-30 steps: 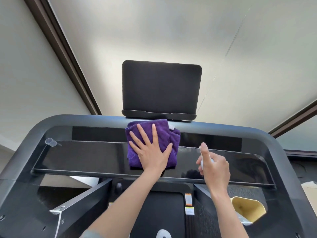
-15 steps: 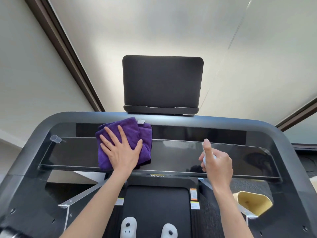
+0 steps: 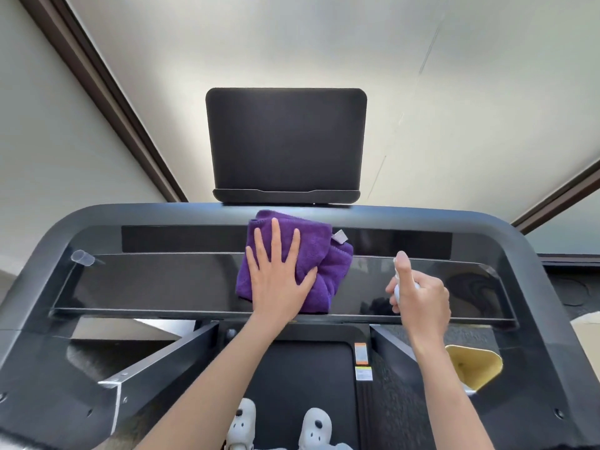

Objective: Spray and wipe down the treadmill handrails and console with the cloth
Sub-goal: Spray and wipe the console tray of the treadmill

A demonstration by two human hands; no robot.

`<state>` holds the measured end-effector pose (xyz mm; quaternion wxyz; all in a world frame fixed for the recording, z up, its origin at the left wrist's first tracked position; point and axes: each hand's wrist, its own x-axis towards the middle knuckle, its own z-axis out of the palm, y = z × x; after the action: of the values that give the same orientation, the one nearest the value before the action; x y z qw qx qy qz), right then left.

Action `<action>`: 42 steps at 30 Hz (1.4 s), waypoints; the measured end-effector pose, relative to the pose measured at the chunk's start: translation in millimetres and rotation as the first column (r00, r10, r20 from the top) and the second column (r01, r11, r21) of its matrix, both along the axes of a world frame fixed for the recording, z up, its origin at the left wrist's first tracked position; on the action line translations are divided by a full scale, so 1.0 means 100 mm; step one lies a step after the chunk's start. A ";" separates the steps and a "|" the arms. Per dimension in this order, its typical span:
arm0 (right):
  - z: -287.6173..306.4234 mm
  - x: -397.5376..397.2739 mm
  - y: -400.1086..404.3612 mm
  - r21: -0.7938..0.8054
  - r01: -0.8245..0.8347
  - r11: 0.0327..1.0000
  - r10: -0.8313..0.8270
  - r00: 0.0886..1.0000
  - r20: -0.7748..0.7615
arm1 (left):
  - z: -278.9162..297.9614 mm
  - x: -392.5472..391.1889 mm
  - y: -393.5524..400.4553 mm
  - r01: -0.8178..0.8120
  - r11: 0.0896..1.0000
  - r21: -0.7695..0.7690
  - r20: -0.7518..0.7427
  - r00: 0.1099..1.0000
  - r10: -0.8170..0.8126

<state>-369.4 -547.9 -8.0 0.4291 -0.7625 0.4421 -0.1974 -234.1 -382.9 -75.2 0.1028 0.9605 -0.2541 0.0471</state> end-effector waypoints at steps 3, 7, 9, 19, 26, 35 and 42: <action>-0.02 -0.02 -0.07 0.005 0.006 1.000 -0.006 1.000 0.019 | 0.01 -0.07 0.23 -0.180 0.983 0.021 -0.050 0.982 0.181; -0.04 -0.08 -0.19 0.041 0.055 0.998 -0.057 0.998 0.036 | 0.05 -0.20 -0.15 -0.199 0.980 0.028 -0.054 0.978 0.201; -0.04 -0.14 -0.26 0.051 0.083 0.995 -0.085 0.996 0.036 | 0.05 -0.28 -0.46 -0.122 0.993 0.006 -0.034 0.992 0.122; 0.01 -0.37 -0.42 0.024 0.133 0.991 -0.134 0.990 0.043 | 0.06 -0.46 -0.94 0.064 0.998 0.006 -0.084 0.994 -0.064; 0.00 -0.37 -0.39 0.036 0.131 0.991 -0.133 0.989 0.071 | 0.02 -0.48 -0.58 -0.112 0.994 0.000 -0.072 0.991 0.112; 0.01 -0.70 -0.59 0.010 0.228 0.974 -0.229 0.973 0.036 | 0.16 -0.58 -1.88 0.378 0.926 0.000 -0.003 0.926 -0.378; 0.04 -0.81 -0.59 0.001 0.255 0.967 -0.255 0.966 0.034 | 0.21 -0.18 -1.37 0.714 0.696 0.076 -0.040 0.700 -0.713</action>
<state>-450.8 -606.5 -3.7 0.4064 -0.6964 0.5289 -0.2646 -252.0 -520.4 -54.3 0.0728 0.7907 -0.6078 -0.0109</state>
